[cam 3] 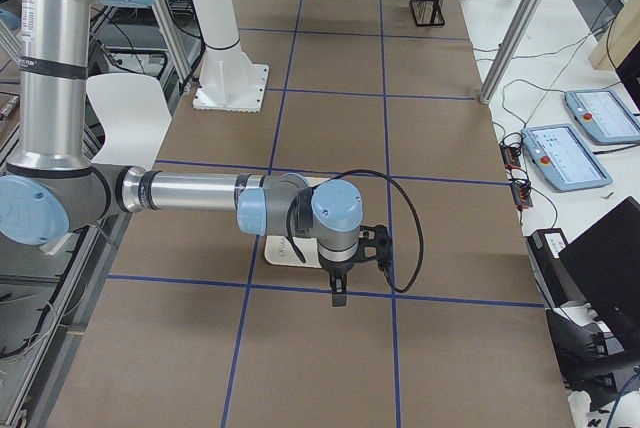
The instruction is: Left arm grabs green cup and hands to right arm on tray
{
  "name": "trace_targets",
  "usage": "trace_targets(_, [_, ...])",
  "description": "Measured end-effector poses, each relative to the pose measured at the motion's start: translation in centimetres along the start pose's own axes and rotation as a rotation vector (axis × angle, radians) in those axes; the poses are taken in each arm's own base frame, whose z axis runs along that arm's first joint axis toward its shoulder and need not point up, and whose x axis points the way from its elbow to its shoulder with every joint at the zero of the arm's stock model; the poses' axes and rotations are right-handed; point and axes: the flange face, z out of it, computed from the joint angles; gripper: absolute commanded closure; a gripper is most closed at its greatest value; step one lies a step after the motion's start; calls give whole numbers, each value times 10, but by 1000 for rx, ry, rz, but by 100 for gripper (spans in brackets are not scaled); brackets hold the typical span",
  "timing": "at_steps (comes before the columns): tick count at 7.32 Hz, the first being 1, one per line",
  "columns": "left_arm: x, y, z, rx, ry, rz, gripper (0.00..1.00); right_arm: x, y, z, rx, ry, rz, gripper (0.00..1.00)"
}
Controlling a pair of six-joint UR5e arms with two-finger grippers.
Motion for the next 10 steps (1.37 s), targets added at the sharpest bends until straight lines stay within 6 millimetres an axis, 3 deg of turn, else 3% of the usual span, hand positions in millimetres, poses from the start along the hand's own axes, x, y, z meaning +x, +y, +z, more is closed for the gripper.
trace_targets(5, [2,0,-1,3,1,3,0,-11,-4,-6,22,-52,-18,0])
trace_targets(10, [3,-1,-2,5,3,2,0,-6,-1,-1,11,-50,-15,0])
